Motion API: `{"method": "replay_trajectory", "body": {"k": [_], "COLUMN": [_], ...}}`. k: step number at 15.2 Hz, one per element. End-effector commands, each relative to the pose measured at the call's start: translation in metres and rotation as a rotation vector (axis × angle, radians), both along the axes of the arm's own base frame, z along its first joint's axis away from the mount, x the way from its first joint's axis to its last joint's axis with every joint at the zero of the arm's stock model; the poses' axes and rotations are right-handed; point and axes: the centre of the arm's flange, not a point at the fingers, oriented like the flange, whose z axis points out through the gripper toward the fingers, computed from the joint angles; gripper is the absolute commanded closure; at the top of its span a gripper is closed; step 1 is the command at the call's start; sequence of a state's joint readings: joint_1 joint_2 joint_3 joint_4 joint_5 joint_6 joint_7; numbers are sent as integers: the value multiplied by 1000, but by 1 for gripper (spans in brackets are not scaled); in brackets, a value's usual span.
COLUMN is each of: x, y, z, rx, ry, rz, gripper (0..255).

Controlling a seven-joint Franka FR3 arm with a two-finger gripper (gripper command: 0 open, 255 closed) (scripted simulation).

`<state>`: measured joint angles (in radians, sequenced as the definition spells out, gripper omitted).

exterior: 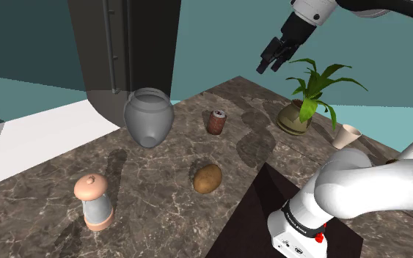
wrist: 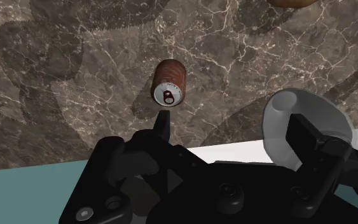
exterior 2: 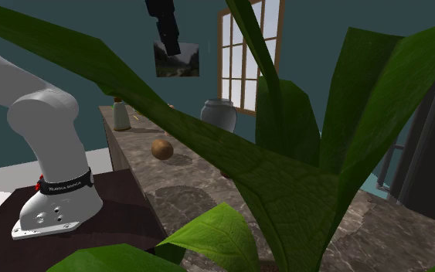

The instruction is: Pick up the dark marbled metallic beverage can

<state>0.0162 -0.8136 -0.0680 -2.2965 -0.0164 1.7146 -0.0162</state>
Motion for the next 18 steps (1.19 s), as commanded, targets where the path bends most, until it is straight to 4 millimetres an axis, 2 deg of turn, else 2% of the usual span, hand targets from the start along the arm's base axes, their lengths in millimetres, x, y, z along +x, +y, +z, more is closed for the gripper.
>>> {"method": "replay_trajectory", "body": {"k": [1, 18], "x": [0, 114], "y": [0, -79], "z": [0, -187], "rx": [0, 34], "ry": [0, 79], "rz": [0, 217], "gripper": [0, 0]}}
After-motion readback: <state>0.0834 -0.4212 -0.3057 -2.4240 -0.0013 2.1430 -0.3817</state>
